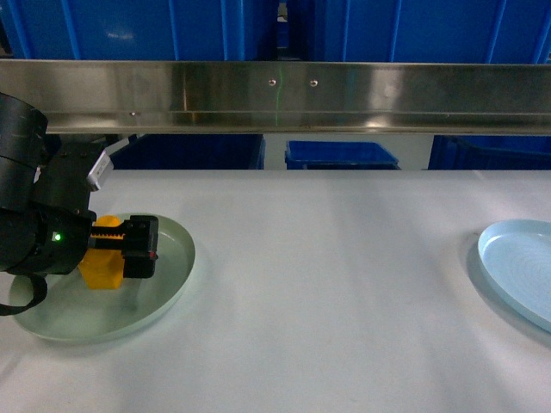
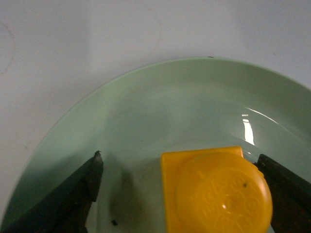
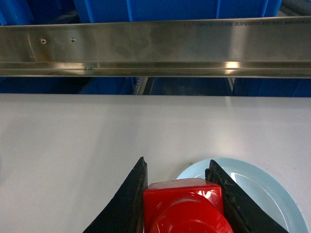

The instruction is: Sort and place red and yellow blocks in left bins

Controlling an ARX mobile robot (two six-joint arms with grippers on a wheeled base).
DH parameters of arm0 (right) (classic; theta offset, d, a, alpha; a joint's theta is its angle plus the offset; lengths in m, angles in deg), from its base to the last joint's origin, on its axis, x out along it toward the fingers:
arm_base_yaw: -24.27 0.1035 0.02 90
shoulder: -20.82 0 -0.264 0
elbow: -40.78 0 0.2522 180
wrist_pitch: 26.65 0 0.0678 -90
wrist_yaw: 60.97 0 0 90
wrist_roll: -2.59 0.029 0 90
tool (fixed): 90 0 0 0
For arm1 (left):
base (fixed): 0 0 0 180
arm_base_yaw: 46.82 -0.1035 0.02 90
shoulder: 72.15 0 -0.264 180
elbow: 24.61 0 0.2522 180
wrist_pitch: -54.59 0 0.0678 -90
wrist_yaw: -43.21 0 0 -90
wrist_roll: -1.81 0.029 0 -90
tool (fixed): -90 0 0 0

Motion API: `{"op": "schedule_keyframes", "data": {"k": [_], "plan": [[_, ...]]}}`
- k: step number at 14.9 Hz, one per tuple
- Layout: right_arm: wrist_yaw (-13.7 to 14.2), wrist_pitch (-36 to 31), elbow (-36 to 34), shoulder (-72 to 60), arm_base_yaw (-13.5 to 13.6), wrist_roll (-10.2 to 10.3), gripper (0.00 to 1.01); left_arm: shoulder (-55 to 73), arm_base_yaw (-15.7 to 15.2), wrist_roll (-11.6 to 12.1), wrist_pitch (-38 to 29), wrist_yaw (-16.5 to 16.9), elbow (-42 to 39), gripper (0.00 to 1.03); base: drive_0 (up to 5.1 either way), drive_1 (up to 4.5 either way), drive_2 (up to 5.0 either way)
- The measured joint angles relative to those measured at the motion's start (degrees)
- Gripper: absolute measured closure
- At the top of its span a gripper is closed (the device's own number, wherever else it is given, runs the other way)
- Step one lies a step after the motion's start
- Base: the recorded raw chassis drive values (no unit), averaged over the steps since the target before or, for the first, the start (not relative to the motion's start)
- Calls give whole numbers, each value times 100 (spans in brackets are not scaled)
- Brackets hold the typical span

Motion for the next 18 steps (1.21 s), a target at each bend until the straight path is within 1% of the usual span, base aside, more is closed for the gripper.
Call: {"op": "schedule_keyframes", "data": {"k": [1,5,7,10,13,15,16,18], "plan": [[0,4,0,0,0,4,72,2,-24,-7,-13,-72,0,19,0,0,0],[0,2,0,0,0,17,72,28,-46,-9,-35,-114,4,58,0,0,0],[0,0,0,0,0,20,72,28,-42,-7,-68,-118,4,74,0,0,0],[0,0,0,0,0,20,72,-9,-17,13,-142,-107,-15,76,0,0,0],[0,0,0,0,0,20,72,-612,-35,79,-308,-24,-197,76,0,0,0],[0,0,0,0,0,20,72,-1425,-136,223,-671,103,-352,76,0,0,0],[0,0,0,0,0,20,72,-1773,-146,299,-750,122,-472,76,0,0,0],[0,0,0,0,0,20,72,-2481,-68,446,-901,85,-859,76,0,0,0]]}}
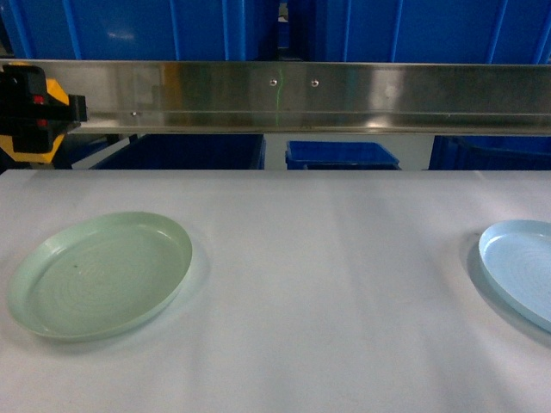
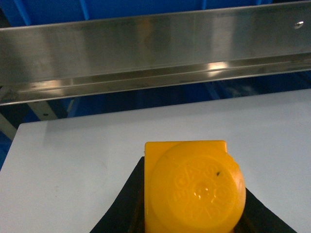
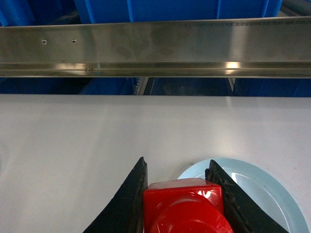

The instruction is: Sort and place red and yellow blocks in left bins

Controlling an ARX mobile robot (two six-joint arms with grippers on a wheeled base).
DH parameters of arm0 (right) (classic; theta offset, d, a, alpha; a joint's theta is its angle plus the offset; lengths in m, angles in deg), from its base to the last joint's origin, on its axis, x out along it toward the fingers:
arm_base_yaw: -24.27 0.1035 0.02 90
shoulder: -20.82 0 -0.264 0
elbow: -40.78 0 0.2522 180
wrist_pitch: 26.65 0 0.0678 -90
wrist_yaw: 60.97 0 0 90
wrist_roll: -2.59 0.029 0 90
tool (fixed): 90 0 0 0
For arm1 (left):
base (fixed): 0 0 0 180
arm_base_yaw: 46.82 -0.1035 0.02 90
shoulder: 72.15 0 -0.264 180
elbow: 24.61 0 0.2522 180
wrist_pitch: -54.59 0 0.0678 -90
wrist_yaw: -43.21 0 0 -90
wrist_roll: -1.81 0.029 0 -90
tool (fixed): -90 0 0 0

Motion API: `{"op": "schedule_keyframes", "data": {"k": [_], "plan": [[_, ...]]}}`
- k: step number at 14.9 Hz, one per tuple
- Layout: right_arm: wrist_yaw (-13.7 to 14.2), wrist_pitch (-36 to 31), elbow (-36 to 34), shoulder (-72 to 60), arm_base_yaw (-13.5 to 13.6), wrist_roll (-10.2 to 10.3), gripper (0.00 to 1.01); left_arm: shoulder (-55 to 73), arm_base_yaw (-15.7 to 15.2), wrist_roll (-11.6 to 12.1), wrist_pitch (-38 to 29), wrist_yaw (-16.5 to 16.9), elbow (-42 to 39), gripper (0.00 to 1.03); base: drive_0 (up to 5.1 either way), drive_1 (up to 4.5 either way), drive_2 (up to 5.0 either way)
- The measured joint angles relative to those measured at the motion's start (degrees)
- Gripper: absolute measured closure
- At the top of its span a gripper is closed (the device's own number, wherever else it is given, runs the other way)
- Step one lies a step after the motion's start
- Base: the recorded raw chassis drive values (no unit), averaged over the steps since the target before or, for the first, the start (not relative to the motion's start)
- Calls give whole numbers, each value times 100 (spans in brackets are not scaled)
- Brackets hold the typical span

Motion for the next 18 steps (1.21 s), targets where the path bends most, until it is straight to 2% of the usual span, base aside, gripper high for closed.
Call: {"op": "schedule_keyframes", "data": {"k": [1,2,4,6,9,10,13,16,18], "plan": [[0,0,0,0,0,0,72,-306,92,22,-48,-13,-186,76,0,0,0],[0,0,0,0,0,0,72,-1340,304,48,-236,-111,-730,76,0,0,0],[0,0,0,0,-4,0,72,-2267,387,22,101,-308,-1182,76,0,0,0],[0,2,0,0,-4,0,72,-2667,129,24,232,-146,-1410,76,0,0,0],[0,0,0,0,-4,0,72,-2841,-511,-120,402,260,-1563,76,0,0,0],[0,0,0,0,-4,0,72,-2824,-577,-146,396,334,-1609,76,0,0,0],[0,2,0,0,-4,0,72,-2811,-470,-164,352,363,-1580,76,0,0,0],[0,2,0,0,-4,0,72,-2758,-245,-168,269,205,-1543,76,0,0,0],[0,0,0,0,-4,0,72,-2726,-205,-160,175,269,-1532,76,0,0,0]]}}
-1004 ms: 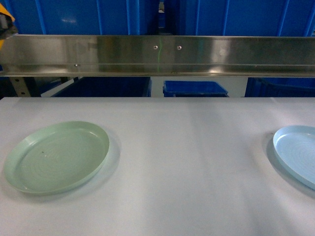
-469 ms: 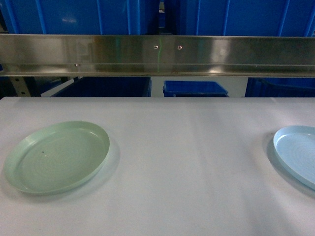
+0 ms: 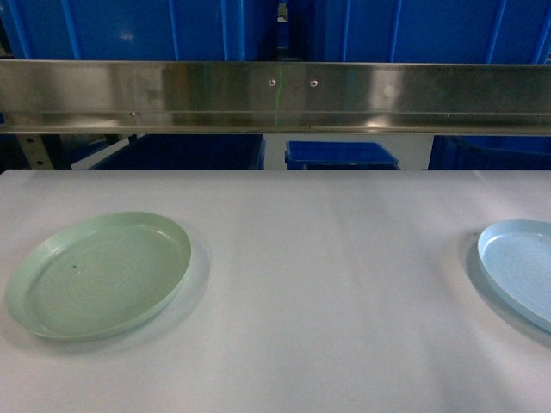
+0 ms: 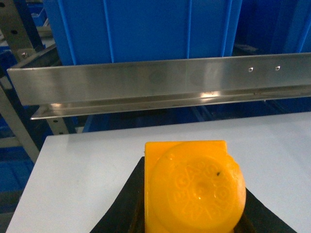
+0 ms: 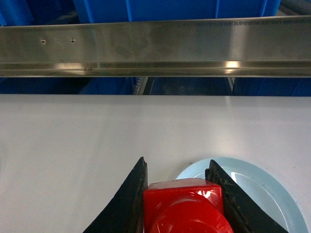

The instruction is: Sort and place red and yellow blocks in left bins

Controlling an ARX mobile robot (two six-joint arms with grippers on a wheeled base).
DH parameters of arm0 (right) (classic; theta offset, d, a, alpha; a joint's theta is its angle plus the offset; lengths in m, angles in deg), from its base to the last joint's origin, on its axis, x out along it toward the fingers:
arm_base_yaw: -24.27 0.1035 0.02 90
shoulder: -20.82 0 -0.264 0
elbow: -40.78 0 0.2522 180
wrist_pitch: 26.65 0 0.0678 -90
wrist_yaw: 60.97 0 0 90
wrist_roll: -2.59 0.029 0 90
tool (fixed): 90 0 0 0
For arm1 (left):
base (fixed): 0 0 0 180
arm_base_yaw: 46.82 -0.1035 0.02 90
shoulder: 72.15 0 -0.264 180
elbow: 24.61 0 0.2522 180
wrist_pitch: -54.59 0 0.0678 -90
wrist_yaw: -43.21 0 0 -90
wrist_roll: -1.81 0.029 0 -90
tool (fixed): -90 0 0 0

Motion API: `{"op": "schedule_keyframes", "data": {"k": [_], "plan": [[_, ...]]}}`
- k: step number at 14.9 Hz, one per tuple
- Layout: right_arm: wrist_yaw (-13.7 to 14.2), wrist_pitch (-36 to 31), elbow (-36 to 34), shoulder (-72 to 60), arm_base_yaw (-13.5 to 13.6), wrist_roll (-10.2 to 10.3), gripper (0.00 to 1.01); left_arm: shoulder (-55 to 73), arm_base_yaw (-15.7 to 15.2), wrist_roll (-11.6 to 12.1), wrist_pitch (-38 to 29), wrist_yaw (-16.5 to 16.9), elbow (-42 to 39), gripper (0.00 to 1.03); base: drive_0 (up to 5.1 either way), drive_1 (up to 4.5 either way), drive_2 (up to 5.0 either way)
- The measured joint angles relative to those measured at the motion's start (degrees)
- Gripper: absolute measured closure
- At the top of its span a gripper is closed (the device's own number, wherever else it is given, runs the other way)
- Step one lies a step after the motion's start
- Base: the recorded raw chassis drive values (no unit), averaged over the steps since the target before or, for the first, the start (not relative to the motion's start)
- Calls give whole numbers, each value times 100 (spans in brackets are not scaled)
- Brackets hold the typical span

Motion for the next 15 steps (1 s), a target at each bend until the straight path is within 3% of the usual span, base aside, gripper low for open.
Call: {"op": "schedule_keyframes", "data": {"k": [6,10,15], "plan": [[0,2,0,0,0,0,72,0,4,0,-9,0,11,76,-1,-19,18],[0,-9,0,7,0,0,72,20,4,0,-15,2,20,76,2,-408,412],[-15,9,0,24,-26,0,72,-9,17,2,-4,13,26,76,-479,193,279]]}}
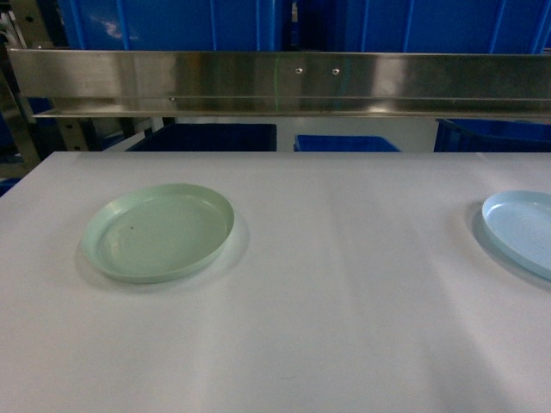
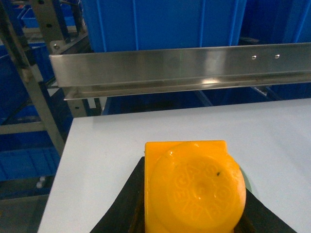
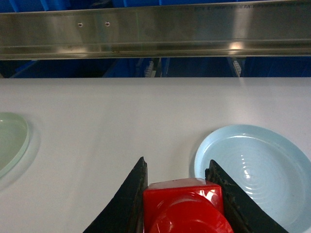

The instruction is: Sort and place red and yellow blocks in left bins

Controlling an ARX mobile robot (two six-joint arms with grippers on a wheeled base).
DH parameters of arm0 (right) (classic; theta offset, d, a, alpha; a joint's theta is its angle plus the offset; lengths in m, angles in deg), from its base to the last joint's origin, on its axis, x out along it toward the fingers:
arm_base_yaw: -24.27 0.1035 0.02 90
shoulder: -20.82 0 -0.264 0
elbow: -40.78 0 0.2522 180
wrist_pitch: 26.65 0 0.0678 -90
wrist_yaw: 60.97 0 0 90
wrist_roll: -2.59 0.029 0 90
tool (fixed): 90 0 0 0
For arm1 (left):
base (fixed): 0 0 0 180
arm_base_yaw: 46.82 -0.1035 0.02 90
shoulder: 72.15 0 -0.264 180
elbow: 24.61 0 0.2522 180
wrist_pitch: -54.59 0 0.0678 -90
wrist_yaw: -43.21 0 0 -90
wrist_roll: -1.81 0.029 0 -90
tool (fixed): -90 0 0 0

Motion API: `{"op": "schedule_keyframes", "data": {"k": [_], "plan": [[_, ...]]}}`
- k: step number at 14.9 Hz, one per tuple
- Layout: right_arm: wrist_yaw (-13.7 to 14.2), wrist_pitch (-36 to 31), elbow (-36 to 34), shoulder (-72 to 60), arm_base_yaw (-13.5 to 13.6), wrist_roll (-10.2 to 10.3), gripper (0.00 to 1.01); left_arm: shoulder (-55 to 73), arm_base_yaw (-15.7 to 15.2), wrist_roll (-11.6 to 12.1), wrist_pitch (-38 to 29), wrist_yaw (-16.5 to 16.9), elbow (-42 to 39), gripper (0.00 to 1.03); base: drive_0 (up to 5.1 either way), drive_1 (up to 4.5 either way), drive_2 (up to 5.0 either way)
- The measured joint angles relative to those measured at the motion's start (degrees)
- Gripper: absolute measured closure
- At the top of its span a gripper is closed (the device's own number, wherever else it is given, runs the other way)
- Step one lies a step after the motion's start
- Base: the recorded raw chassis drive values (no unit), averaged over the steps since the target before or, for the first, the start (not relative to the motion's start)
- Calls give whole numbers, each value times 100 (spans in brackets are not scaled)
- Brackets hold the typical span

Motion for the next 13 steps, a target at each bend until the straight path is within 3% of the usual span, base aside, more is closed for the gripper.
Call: {"op": "schedule_keyframes", "data": {"k": [13], "plan": [[11,-2,0,4,0,2,72,4,0,0,-9,4,4,76,-482,317,171]]}}
